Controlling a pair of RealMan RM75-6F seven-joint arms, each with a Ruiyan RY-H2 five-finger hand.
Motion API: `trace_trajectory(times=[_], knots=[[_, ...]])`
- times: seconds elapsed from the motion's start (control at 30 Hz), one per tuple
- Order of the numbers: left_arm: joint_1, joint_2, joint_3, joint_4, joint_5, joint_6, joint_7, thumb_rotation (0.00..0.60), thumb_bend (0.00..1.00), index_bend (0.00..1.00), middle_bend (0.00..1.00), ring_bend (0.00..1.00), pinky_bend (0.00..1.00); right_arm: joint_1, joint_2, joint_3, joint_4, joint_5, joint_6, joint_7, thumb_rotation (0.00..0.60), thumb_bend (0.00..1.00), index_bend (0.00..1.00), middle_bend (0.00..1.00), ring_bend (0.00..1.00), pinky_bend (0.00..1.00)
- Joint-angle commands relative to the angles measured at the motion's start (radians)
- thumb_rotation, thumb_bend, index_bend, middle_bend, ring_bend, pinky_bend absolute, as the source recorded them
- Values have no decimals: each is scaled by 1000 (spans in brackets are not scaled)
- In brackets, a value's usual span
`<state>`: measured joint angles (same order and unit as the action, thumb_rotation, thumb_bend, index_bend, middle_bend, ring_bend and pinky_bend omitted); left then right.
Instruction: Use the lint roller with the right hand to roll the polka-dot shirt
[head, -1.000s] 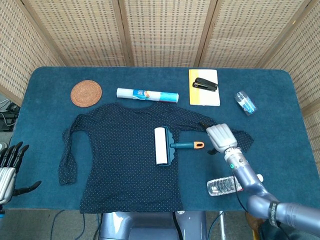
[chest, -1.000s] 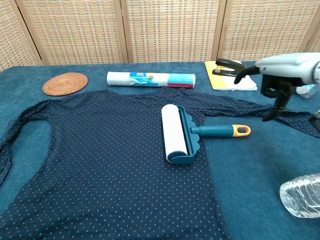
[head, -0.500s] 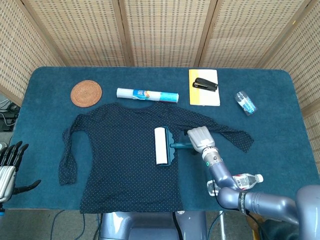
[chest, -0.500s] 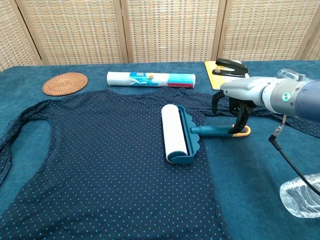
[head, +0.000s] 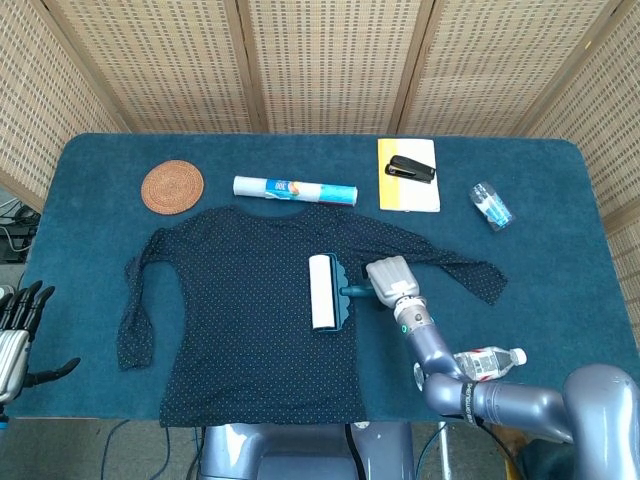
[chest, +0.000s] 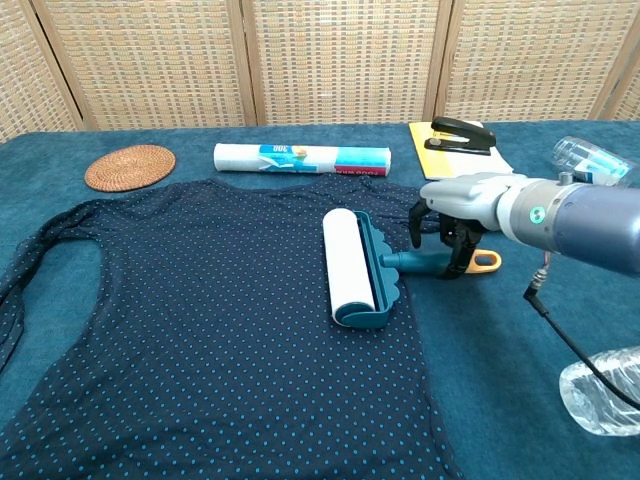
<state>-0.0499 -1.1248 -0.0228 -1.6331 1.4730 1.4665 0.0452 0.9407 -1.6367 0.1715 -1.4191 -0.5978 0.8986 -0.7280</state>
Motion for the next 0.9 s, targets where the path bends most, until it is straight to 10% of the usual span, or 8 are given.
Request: trace_trajectory(times=[0.03, 0.5, 0.9], knots=[[-1, 0, -1, 2, -4, -2, -1, 600, 0, 0, 0, 0, 0, 9, -16, -4, 15, -2, -2, 3, 600, 428, 412, 990, 1000, 1000], [-7, 1, -2, 6, -15, -16, -8, 600, 0, 0, 0, 0, 0, 22, -9, -22, 32, -4, 16, -11, 600, 730, 654, 990, 1000, 1000], [-12, 2, 1, 3, -15, -26, -11, 600, 0, 0, 0, 0, 0, 98, 90, -13, -66, -26, 72, -161, 600, 744, 714, 990, 1000, 1000]])
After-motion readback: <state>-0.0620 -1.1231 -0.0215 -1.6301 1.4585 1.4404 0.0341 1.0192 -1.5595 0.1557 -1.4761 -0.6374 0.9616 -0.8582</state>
